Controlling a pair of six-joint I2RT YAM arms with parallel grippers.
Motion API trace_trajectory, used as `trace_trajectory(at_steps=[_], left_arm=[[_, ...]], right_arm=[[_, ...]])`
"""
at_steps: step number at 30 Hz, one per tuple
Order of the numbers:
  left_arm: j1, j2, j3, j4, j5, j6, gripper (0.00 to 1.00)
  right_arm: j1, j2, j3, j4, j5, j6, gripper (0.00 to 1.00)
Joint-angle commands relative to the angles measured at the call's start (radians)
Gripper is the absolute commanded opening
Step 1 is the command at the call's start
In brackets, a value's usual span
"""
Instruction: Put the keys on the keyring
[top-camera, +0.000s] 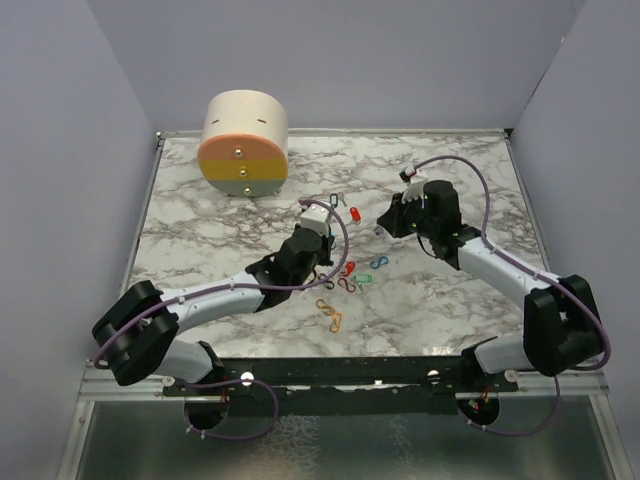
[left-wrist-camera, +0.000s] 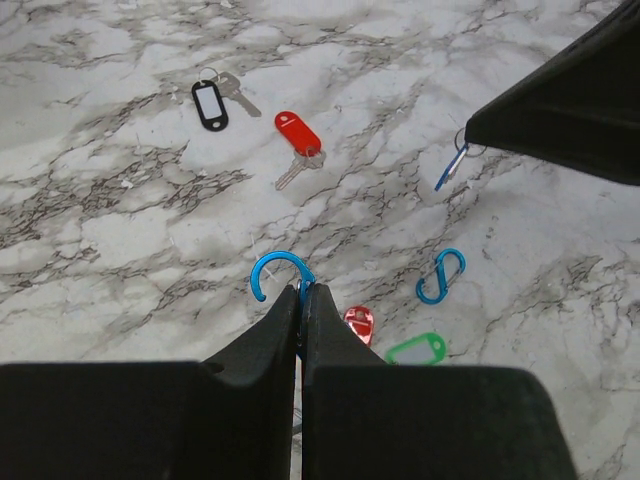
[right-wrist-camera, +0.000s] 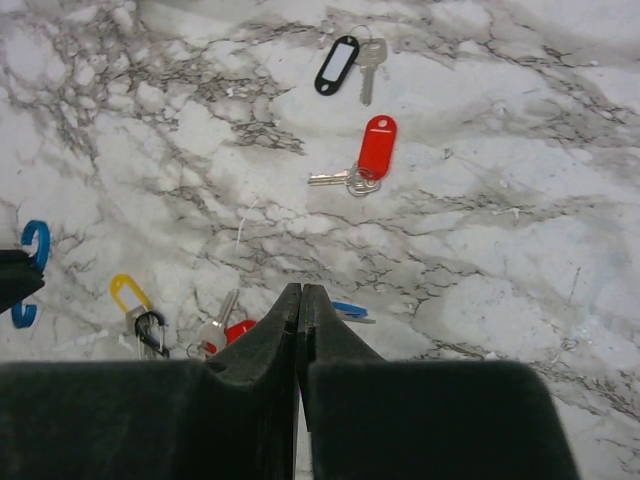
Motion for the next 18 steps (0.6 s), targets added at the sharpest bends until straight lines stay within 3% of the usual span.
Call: trace_trajectory(at_steps=[1,18], left_arm=[[0.003,0.037,0.062,0.053,0.038,0.025,0.00],[0.003,0.138,0.161,0.068,0.101,0.022,0.00]], right_arm=[[0.032,-0.069,-0.048,0.117,-0.107,-0.015,0.01],[0.074,-0.141,-0.137,0.236,-0.180,-0.042,0.01]])
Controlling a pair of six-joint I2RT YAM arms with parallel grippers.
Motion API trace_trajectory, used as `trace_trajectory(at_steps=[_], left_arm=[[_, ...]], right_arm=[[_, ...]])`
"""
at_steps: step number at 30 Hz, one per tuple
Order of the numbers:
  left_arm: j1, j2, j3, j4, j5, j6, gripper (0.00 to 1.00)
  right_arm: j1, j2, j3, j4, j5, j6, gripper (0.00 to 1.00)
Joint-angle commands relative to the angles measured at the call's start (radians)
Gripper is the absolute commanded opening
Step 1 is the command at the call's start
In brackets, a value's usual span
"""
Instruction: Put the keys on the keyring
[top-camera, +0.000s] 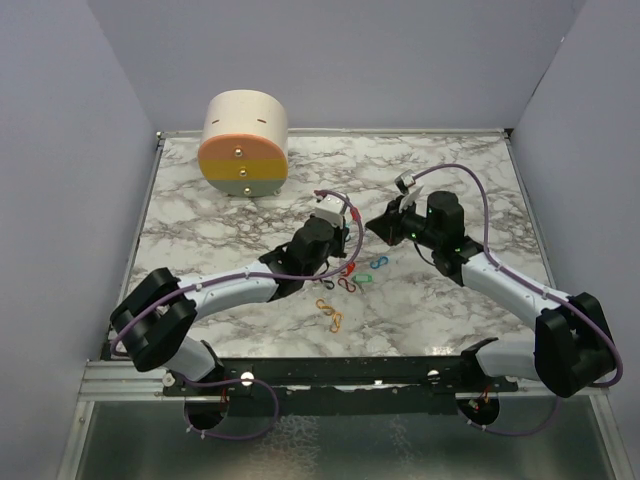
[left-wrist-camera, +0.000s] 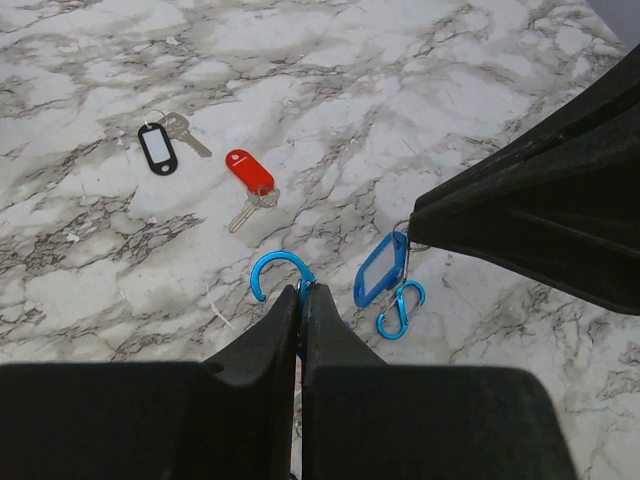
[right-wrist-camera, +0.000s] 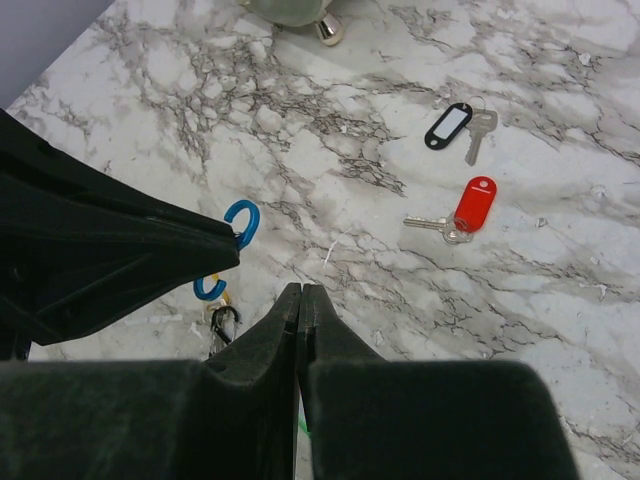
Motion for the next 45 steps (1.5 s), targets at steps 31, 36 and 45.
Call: trace_trajectory(at_steps=[31,36,45], left_arm=[[0.003,0.087,0.118,0.030,0.060,0.005,0.00],[0.003,0.074,0.118,0.029,0.062,0.002,0.00],[0.003,0.049,0.105,0.029,0.068,-0.002,0.00]], right_arm=[[0.091,-0.031,-0.020,0.034,0.066,-0.079,0.01],[0.093,-0.030,-0.019,0.033,0.080,-0.085,0.01],[0.095,-0.032,-0.019,0.031,0.099,-0.092,0.01]])
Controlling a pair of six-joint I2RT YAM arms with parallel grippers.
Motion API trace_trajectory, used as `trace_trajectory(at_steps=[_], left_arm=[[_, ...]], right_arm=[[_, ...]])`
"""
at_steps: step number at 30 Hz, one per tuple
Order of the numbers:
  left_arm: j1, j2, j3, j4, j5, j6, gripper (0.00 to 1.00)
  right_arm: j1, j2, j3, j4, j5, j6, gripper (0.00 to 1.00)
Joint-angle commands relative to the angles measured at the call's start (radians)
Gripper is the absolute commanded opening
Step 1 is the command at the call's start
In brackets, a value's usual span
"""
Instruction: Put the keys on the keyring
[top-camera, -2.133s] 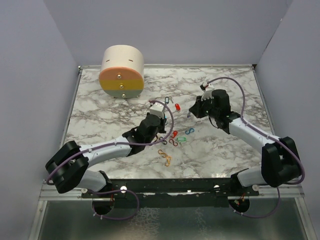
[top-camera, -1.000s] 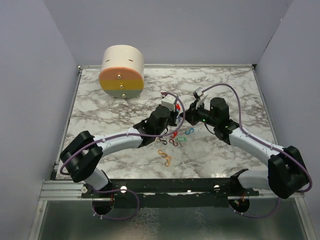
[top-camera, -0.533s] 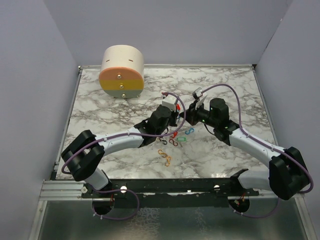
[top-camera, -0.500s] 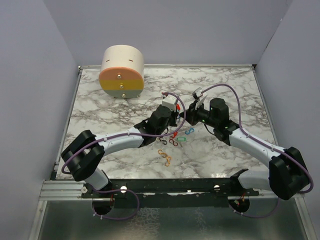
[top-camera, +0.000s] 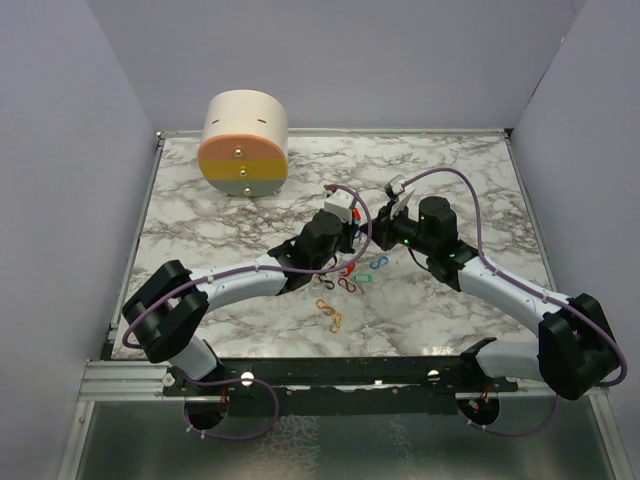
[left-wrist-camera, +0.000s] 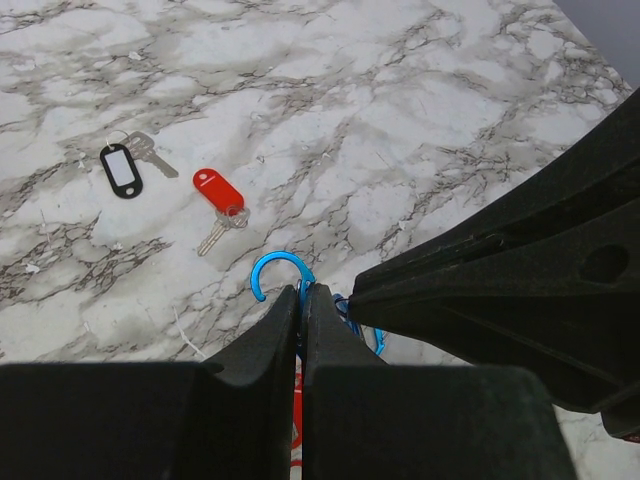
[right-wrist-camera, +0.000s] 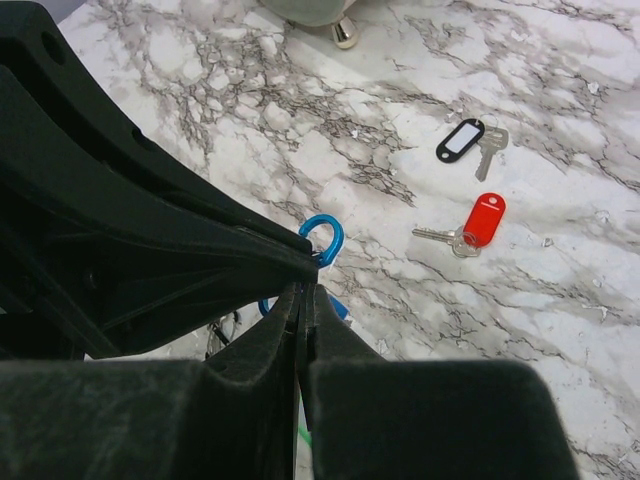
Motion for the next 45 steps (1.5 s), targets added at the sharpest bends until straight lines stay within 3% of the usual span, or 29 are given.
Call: trace_trajectory(at_steps=[1,45], left_arm=[[0.003,-0.037,0.019,0.022,0.024,-0.002,0.00],[0.003,-0.021,0.039,0.022,0.046,-0.006,0.00]], right_arm=[[0.009,-0.017,-0.009,0.014,0.039,-0.017,0.01],[0.021,-0.053,-0.026,0.033,-0.001,-0.027,0.01]])
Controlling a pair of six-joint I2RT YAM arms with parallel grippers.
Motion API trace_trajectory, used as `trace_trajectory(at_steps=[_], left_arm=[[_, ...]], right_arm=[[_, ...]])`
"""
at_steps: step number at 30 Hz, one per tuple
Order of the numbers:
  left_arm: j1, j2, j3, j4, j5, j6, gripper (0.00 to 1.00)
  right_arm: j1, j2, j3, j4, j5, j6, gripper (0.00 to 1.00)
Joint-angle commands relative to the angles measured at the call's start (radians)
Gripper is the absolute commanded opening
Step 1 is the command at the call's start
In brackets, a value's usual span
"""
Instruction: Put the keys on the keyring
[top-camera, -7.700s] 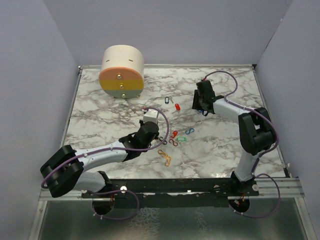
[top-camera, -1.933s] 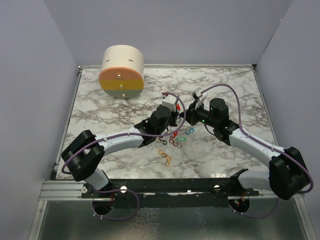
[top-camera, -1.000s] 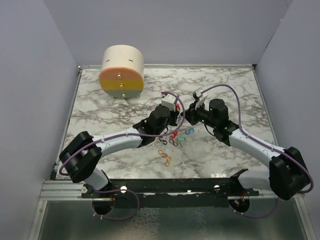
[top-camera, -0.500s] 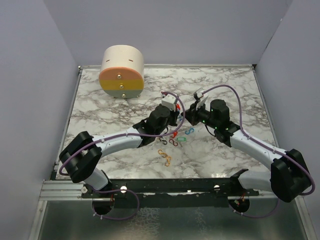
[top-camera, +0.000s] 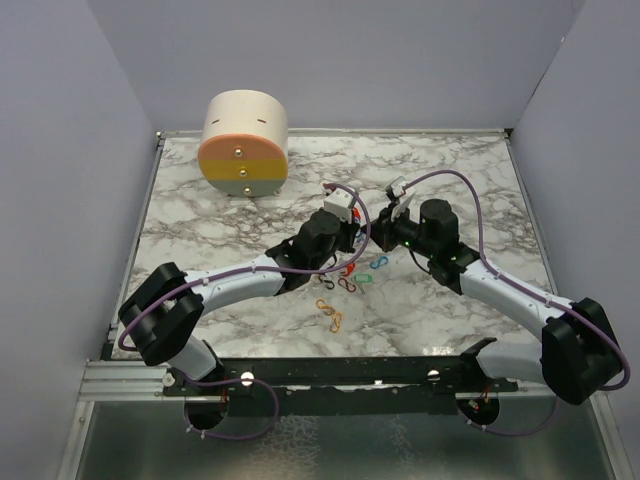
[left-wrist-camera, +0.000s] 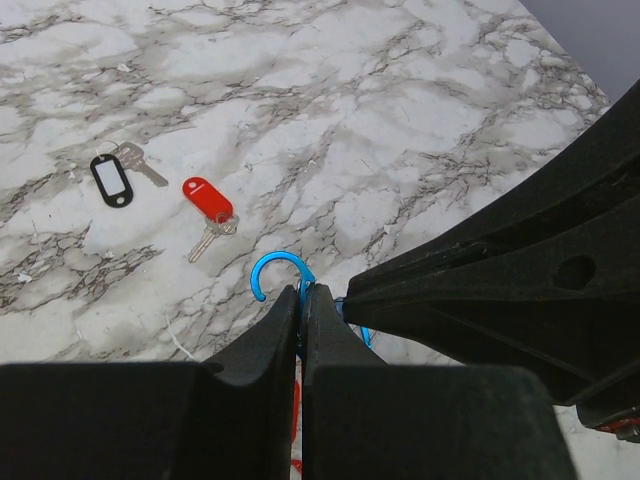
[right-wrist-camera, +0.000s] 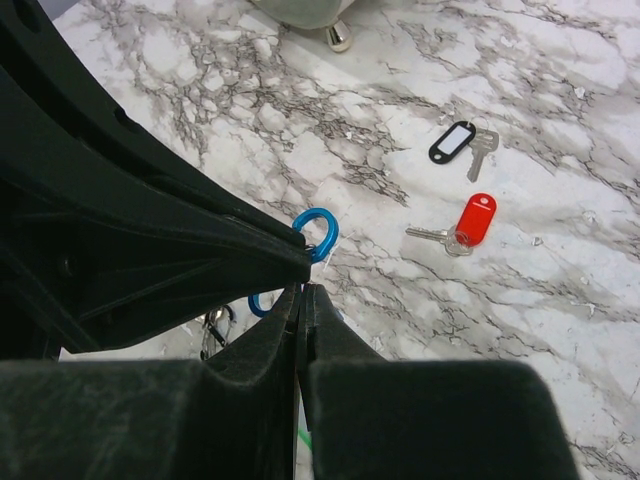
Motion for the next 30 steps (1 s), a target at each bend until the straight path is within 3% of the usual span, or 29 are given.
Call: trace_trajectory(at_steps=[1,30], left_arm=[[0.003,0.004,0.040,0.022,0.021,-0.006,0.00],[0.004,0.033,0.075,0.022,-0.002,0.007,0.00]], right_arm=[[0.011,-0.028,-0.010,0.033,-0.032,-0.016,0.01],[0.038,-0.059,-0.031,0.004,-0.025,-0.017,0.01]])
